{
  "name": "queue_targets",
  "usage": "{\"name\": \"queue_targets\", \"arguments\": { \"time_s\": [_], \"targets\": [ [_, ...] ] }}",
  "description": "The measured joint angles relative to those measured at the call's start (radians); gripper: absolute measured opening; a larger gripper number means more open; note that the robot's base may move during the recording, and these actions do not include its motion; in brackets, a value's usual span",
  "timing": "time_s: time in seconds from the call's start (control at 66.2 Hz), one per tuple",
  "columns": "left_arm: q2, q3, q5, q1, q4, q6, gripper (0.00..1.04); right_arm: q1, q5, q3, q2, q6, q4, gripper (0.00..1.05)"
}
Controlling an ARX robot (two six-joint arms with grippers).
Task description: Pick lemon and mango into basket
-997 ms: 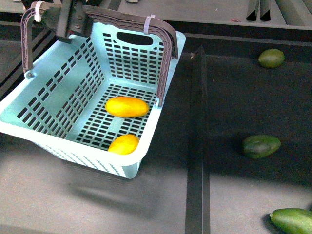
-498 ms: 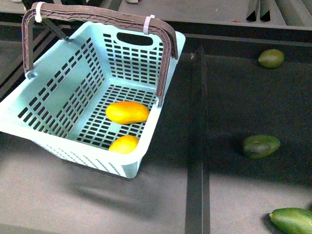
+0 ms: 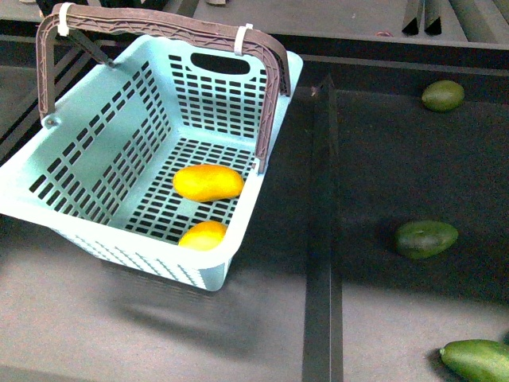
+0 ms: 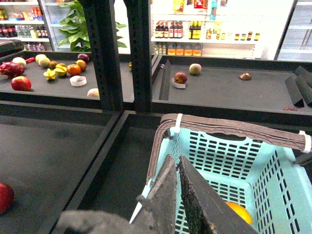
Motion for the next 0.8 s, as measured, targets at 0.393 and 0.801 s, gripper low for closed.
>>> {"name": "queue_targets", "arguments": {
  "time_s": [0.393,0.801],
  "targets": [
    [-0.254,-0.108,0.122,0.126,-0.137,0.003,0.04,0.0,0.0,0.0,0.0,0.0,0.0,0.96],
    [-0.484,-0.108,0.122,0.126,-0.354,0.004,0.04,0.0,0.0,0.0,0.0,0.0,0.0,0.96]
  ]
}}
